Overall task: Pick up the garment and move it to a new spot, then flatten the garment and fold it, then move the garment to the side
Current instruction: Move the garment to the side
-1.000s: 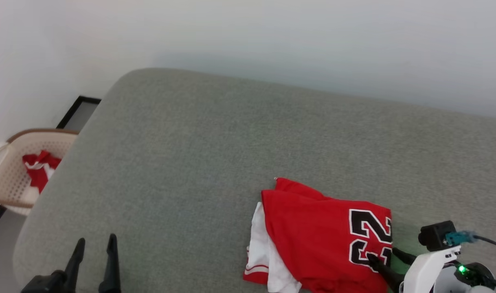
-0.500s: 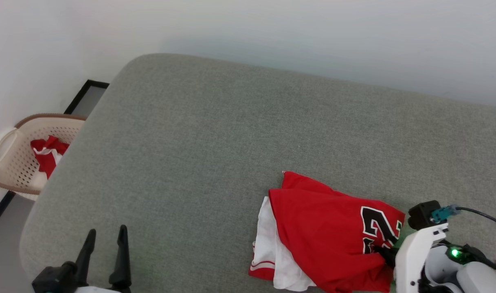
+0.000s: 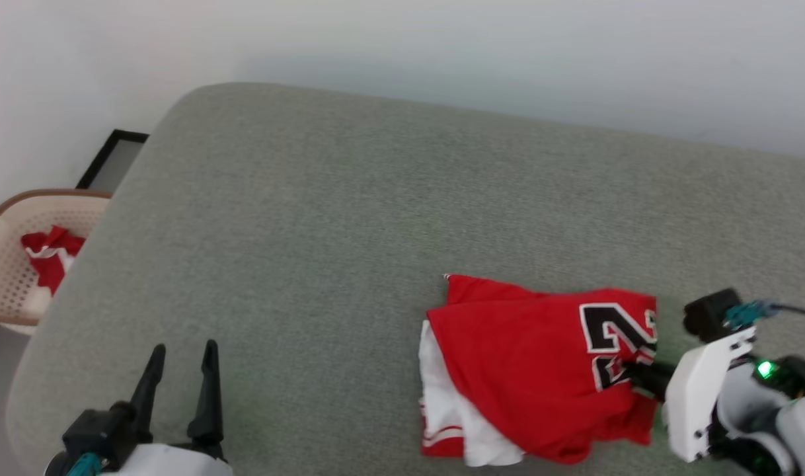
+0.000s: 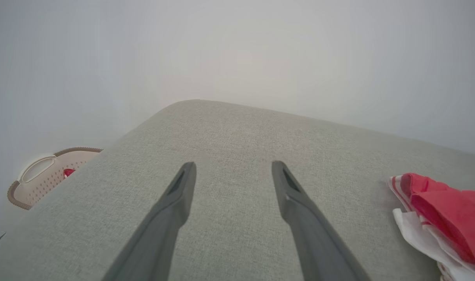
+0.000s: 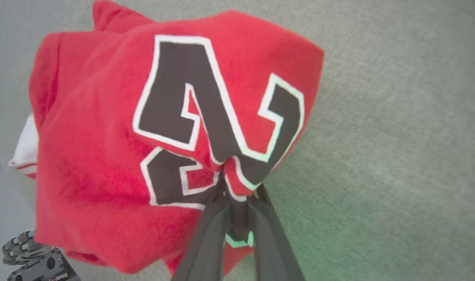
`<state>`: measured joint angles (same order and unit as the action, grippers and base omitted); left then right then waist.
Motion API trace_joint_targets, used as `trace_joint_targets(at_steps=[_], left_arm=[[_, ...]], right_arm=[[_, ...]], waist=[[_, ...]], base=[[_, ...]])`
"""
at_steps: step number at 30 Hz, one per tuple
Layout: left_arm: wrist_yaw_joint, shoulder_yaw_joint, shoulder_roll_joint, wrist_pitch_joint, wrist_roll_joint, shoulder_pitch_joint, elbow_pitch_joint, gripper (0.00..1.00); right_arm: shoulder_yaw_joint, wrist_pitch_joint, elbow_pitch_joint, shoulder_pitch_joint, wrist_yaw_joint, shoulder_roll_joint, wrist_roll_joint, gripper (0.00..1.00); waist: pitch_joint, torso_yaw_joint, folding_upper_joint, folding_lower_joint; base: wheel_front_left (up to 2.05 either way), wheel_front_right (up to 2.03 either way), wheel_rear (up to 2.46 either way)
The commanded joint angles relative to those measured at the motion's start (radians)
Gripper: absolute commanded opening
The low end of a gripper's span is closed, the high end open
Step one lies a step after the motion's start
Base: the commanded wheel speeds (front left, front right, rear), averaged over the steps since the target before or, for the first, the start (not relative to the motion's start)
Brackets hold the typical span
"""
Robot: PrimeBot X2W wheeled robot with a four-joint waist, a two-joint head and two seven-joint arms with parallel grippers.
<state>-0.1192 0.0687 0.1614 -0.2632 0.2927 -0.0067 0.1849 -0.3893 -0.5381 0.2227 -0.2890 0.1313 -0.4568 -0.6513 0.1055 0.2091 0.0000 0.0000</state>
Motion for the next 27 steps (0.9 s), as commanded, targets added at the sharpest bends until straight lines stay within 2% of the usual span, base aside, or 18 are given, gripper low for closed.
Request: trace_joint_targets(at_steps=[1,14,22,27], left_arm=[[-0.006,-0.002,-0.001,-0.001,-0.004,-0.008,0.0,1.0],[-0.012,-0.059,0.01,-0.001,-0.037,-0.104,-0.007,1.0],[-0.011,-0.084,0.022,-0.001,-0.043,-0.168,-0.001,1.0],[-0.012,-0.103,0.035,-0.001,-0.044,-0.201,0.008,1.0]], right_arm=[[0.011,-0.002,-0.005,-0.01,-0.001,-0.007,0.002,0.0],[0.062,-0.018,-0.098,-0.06,-0.001,-0.209,-0.01,0.0],[0.071,0.015,-0.067,-0.123,-0.001,-0.346,-0.024,0.0],[0.032,0.066,-0.017,-0.178,-0.001,-0.408,-0.034,0.0]], waist=[[0.005,-0.015,0.0,0.0],[0.047,-0.161,0.0,0.0],[0.089,-0.261,0.0,0.0],[0.117,-0.306,0.0,0.0]], base=[[0.0,0.0,0.0],[0.0,0.0,0.0],[0.0,0.0,0.0],[0.0,0.0,0.0]])
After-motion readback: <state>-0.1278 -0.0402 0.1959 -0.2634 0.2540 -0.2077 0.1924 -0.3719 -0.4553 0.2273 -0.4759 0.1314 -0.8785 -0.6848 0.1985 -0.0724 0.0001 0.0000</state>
